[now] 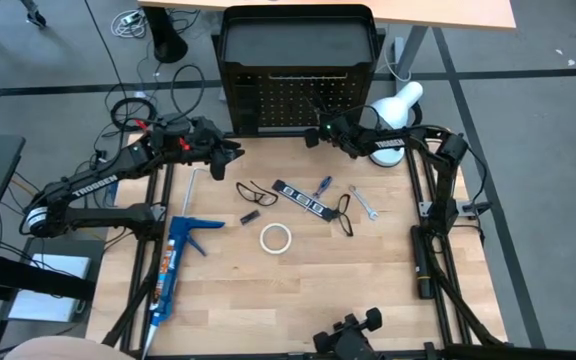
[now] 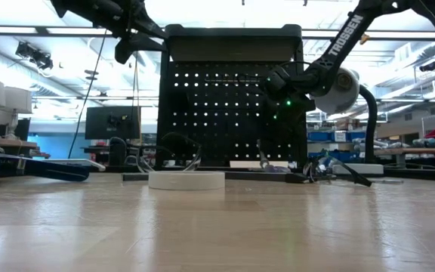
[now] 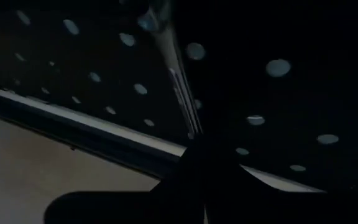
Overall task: Hang tools onto peg board
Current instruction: Unhang the wrench from the peg board
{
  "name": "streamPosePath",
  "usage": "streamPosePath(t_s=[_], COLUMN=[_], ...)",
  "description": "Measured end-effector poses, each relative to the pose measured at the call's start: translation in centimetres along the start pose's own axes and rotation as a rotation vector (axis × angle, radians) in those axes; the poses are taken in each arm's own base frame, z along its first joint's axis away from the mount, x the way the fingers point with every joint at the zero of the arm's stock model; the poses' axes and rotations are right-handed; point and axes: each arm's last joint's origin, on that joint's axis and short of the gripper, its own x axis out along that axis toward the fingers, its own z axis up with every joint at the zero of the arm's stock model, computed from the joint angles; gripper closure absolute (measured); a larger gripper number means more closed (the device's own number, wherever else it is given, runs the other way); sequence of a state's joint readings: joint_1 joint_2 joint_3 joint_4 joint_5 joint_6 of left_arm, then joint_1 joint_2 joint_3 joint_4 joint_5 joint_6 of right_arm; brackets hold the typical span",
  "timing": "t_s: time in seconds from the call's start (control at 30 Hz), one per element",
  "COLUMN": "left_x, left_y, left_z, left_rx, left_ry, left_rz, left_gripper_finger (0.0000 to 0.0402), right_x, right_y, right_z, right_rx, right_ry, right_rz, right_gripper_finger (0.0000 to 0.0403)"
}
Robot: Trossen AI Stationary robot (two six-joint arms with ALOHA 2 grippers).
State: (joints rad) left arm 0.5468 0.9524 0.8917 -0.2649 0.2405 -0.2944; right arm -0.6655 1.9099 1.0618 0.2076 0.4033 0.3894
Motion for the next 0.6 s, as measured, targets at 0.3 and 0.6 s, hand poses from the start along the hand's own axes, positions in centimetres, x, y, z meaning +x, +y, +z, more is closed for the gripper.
streamPosePath(t_s=[0.3,0.6], left_x=[-0.05,-0.58], left_y=[-0.01,-0.18], left_z=[-0.01,0.10], left_rx=[0.001,0.002], left_ry=[0.001,-0.014], left_rz=[0.000,-0.004], left_gripper_finger=[0.0245,0.0245], right_x=[0.12,-0.02], right_y=[0.03,-0.75], right_z=[-0.03,-0.02], right_rx=[0.000,0.066], right_ry=[0.052,0.142], right_rz=[0.122,0.170], right_gripper_finger=[0.0402,0.0385])
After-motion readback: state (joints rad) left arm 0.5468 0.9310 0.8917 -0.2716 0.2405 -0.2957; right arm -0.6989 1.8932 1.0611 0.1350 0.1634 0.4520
